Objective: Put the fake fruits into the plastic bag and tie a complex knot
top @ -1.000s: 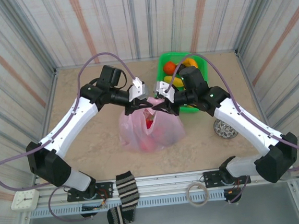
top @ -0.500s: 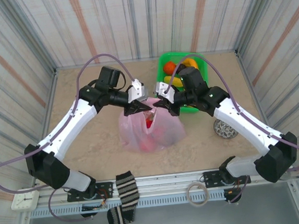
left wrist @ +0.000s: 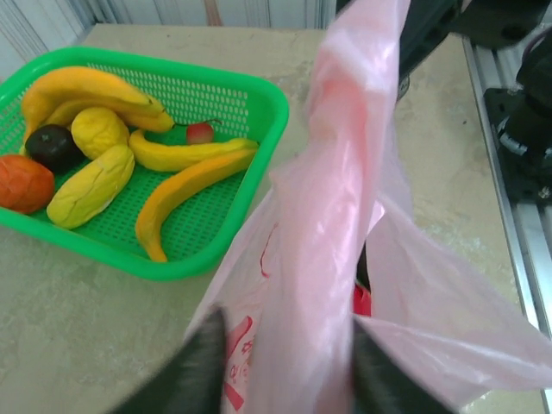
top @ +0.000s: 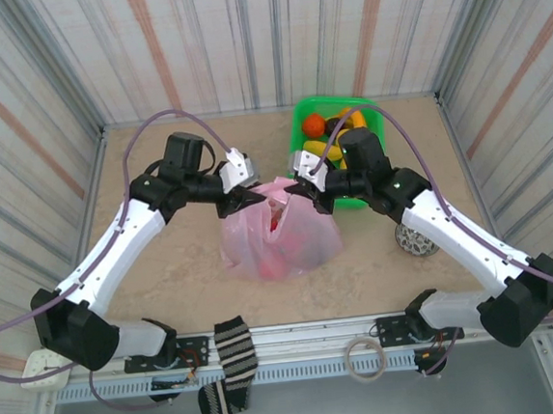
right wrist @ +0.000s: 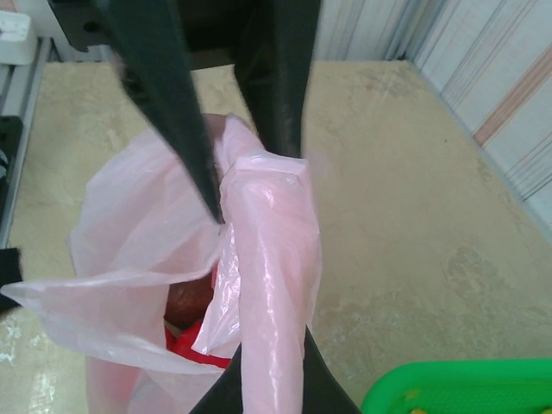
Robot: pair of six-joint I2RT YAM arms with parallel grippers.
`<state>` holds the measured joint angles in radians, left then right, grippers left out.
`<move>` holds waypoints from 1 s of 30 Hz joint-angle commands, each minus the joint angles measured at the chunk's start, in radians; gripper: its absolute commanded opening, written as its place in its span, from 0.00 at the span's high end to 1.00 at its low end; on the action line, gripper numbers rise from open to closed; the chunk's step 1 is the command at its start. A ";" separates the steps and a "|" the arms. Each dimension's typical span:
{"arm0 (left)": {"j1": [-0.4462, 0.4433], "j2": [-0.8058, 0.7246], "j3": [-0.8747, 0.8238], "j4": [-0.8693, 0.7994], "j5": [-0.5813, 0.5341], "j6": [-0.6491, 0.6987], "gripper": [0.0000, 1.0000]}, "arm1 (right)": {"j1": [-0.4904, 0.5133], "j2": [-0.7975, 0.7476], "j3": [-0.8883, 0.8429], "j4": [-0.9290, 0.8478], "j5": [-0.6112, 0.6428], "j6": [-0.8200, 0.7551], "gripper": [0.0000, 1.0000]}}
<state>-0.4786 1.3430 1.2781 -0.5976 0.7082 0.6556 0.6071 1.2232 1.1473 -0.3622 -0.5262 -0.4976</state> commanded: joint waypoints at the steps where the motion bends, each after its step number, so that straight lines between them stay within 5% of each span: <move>1: 0.000 -0.015 -0.005 0.004 -0.023 -0.012 0.90 | 0.008 -0.027 -0.010 -0.006 0.019 -0.011 1.00; 3: 0.000 -0.022 -0.001 0.008 -0.022 -0.023 1.00 | 0.019 -0.021 -0.002 -0.053 0.061 -0.049 1.00; 18: 0.005 -0.039 0.044 -0.086 0.027 -0.047 1.00 | 0.100 0.001 -0.013 -0.027 0.567 -0.191 1.00; 30: 0.017 -0.008 0.067 -0.075 0.158 -0.134 0.92 | 0.123 -0.013 -0.112 0.213 0.586 -0.121 1.00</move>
<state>-0.4774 1.3430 1.3087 -0.6395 0.7818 0.5636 0.7479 1.2221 1.0649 -0.1844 -0.0330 -0.6594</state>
